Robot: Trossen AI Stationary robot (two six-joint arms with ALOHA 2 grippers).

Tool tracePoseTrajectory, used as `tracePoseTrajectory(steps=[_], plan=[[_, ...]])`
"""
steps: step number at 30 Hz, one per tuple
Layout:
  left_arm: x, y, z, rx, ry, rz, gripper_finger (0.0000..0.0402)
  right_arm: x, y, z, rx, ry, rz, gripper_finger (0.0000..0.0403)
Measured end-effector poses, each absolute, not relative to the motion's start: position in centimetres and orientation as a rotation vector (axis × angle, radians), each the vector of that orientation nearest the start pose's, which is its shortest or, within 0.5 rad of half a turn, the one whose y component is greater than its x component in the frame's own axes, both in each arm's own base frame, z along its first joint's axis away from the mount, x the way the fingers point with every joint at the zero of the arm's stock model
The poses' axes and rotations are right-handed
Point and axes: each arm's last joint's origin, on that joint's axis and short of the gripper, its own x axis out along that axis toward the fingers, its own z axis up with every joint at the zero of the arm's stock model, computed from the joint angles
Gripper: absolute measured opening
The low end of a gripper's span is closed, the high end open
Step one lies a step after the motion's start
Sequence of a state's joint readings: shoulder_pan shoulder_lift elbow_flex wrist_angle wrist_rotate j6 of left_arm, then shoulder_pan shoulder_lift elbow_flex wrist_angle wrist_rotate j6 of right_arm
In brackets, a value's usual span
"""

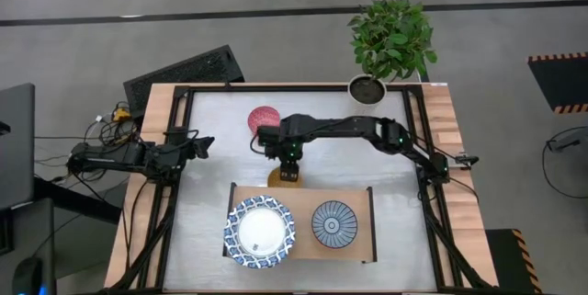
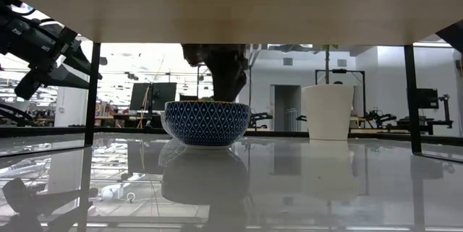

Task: Place and stack bowls onto a shelf
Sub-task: Stack the yellow patterned bowl on top of the blue patterned bowl on the shelf

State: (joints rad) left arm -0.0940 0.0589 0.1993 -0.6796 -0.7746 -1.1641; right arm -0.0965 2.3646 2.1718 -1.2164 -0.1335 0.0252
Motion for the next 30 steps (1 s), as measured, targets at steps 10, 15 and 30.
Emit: tracePoseTrajectory(steps=[10, 15, 30], plan=[[6.8, 1.4, 16.7, -0.840, 0.066, 0.851, 0.0128, 47.5, -2.8, 18.5, 0.138, 1.402, -0.069, 0.0209], [6.8, 1.4, 16.7, -0.832, 0.070, 0.850, 0.0128, 47.4, -2.7, 18.5, 0.138, 1.415, -0.095, 0.0077], [6.8, 1.4, 16.7, -0.829, 0.072, 0.849, 0.0128, 45.5, -5.5, 21.7, 0.226, 1.429, -0.197, 0.0035]])
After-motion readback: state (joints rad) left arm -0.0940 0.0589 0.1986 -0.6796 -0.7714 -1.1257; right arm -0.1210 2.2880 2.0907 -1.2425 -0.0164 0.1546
